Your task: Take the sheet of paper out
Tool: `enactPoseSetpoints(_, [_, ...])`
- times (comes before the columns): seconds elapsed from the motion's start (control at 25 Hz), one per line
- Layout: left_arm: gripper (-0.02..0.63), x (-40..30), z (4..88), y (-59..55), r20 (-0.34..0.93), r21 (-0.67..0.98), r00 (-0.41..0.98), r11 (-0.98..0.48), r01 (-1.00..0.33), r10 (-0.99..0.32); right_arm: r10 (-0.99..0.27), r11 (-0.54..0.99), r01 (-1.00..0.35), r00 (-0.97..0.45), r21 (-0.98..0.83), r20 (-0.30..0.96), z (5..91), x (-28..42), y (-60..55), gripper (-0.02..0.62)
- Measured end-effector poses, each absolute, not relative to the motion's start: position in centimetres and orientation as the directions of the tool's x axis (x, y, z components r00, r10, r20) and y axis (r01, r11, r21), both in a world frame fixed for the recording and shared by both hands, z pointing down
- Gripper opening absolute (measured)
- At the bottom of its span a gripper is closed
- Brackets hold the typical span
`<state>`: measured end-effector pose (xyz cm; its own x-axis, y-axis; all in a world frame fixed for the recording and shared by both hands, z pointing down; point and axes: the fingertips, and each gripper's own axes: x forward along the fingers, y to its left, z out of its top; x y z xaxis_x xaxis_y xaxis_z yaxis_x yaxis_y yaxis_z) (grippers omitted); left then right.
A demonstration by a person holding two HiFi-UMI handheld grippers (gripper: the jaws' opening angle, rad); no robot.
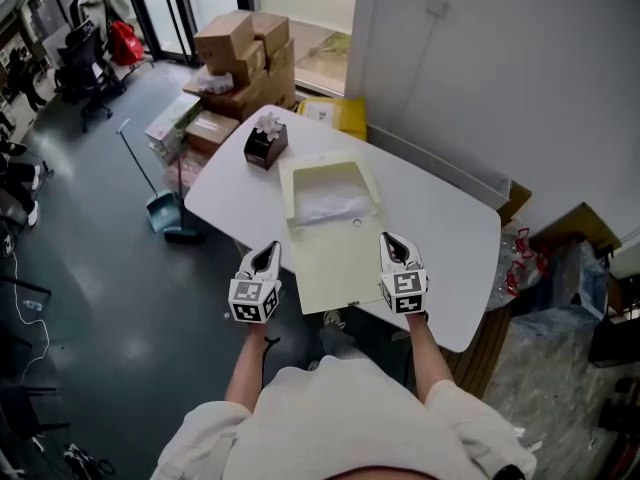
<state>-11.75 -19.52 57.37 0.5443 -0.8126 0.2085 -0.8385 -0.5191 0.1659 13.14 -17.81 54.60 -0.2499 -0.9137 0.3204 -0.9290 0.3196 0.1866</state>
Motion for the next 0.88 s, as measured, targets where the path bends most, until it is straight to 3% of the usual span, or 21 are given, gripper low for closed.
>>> enactPoseSetpoints(0.88, [0.002, -12.1, 56.1, -30.2, 0.258, 0.113, 0.371, -0.353, -0.929, -0.892, -0.857, 0.452, -0.891, -0.422, 0.036, 0.296, 56.1, 12.3, -33.3, 0.002])
